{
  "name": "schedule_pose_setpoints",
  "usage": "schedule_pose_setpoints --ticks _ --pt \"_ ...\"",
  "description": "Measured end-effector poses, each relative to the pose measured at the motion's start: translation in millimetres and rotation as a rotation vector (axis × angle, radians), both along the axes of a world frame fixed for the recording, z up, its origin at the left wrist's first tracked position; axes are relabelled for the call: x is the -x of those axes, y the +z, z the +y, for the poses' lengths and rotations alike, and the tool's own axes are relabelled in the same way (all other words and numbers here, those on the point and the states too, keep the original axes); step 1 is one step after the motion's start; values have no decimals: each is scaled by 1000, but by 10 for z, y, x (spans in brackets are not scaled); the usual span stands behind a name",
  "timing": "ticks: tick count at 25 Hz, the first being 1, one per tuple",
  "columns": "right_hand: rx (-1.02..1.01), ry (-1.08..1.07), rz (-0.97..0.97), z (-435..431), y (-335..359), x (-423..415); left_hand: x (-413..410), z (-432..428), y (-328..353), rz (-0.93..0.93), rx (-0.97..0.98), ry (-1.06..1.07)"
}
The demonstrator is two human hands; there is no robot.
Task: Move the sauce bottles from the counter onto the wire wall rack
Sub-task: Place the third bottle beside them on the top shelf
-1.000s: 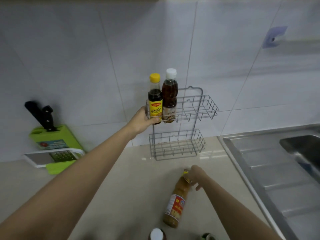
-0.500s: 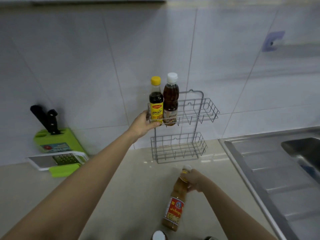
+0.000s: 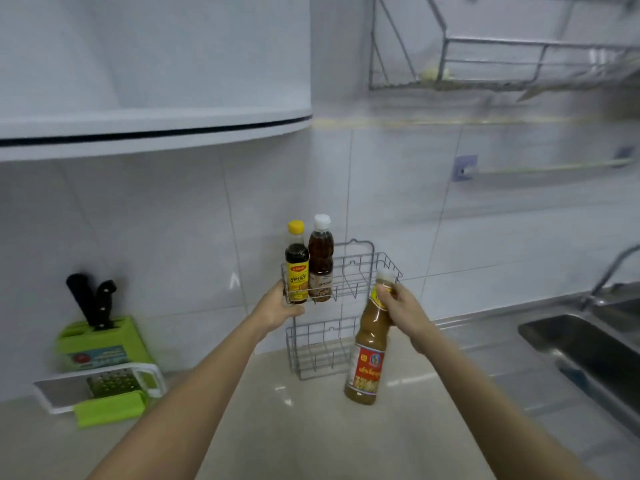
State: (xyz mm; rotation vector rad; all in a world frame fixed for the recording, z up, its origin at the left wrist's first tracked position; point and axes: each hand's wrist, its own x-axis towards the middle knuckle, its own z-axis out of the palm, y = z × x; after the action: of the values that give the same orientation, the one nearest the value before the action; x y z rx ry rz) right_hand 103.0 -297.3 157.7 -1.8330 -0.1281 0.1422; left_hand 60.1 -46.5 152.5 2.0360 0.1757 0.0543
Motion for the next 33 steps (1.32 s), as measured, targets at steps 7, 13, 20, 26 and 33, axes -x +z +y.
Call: schedule_pose_setpoints --ticks 7,13,20,26,33 --pt "-6 -171 -326 -18 1311 -376 -16 103 -35 -11 0 -40" --pt "-7 -291 -403 291 1531 -586 -76 154 -68 -3 0 -64" --pt "24 -223 -400 651 1278 -707 -147 216 -58 47 -26 -108" --pt "105 -97 -464 780 1051 -718 -124 208 -109 30 -10 -98" --pt "37 -15 -401 675 895 -719 -106 174 -117 29 -4 -71"
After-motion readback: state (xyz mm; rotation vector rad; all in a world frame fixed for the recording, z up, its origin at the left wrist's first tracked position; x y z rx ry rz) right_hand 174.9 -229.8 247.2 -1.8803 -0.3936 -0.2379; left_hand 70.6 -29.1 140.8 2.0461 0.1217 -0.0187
